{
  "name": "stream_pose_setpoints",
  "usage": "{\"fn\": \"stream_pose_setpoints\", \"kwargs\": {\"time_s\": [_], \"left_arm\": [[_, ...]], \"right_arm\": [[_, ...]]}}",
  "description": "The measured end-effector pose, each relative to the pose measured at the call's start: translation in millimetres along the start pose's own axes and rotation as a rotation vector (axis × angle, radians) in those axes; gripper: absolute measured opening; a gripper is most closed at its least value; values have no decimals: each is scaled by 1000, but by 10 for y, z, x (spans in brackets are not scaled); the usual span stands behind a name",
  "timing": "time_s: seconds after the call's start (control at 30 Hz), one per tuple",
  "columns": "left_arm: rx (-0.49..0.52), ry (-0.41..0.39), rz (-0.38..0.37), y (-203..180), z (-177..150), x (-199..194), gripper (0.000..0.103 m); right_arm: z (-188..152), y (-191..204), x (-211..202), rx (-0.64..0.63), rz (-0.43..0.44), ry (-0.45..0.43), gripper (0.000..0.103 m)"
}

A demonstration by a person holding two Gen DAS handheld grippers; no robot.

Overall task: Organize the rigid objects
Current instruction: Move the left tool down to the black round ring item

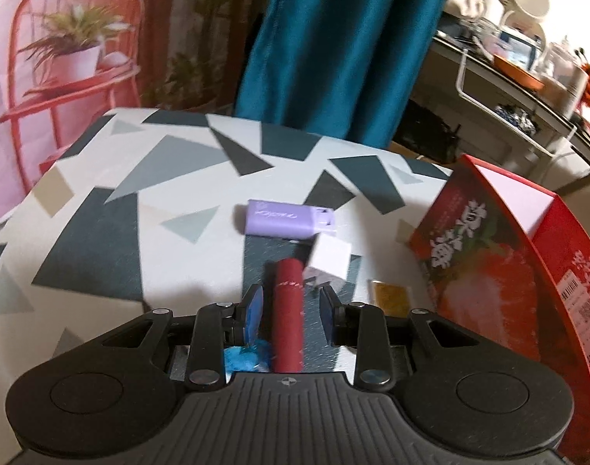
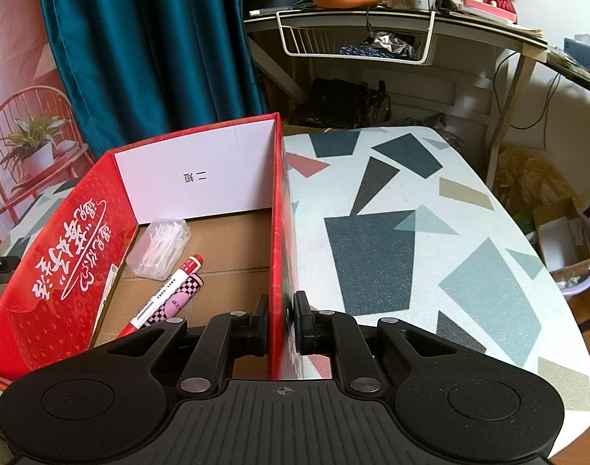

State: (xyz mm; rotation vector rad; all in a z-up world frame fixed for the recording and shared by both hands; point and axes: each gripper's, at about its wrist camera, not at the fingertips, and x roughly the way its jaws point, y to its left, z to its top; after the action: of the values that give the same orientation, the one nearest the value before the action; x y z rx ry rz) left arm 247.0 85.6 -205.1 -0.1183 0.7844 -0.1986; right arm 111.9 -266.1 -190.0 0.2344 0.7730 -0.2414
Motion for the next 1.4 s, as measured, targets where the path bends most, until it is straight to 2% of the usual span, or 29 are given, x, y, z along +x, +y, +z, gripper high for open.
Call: {"fn": "stream_pose_setpoints", "kwargs": {"time_s": [0.17, 0.33, 0.47, 0.6, 0.8, 0.87, 1.0, 1.17, 1.3, 1.4], "left_arm": [[6, 11, -27, -61, -37, 36, 33], [55, 45, -78, -359, -120, 163, 34], [97, 61, -72, -566, -214, 325, 46], [113, 80, -61, -650, -285, 460, 50], [136, 88, -44, -722, -328, 524, 69], [139, 94, -39, -747, -338, 538, 83], [162, 91, -21, -819, -361, 588, 90], [183, 77, 16, -868, -376, 611, 90], [252, 62, 53, -936, -447, 594, 86], [248, 53, 52, -916, -466, 540, 75]], "right_arm": [[0, 2, -2, 0, 0, -1, 12], [1, 3, -3, -4, -1, 1, 12], [-2, -3, -5, -7, -1, 4, 12], [2, 2, -1, -10, -1, 5, 12], [7, 9, 4, -12, -2, 8, 12], [7, 8, 3, -12, -3, 8, 12], [7, 11, 8, -13, -3, 9, 13], [6, 14, 15, -13, -2, 10, 13], [6, 14, 16, -13, -3, 9, 13], [6, 14, 16, -13, -3, 10, 13]]}}
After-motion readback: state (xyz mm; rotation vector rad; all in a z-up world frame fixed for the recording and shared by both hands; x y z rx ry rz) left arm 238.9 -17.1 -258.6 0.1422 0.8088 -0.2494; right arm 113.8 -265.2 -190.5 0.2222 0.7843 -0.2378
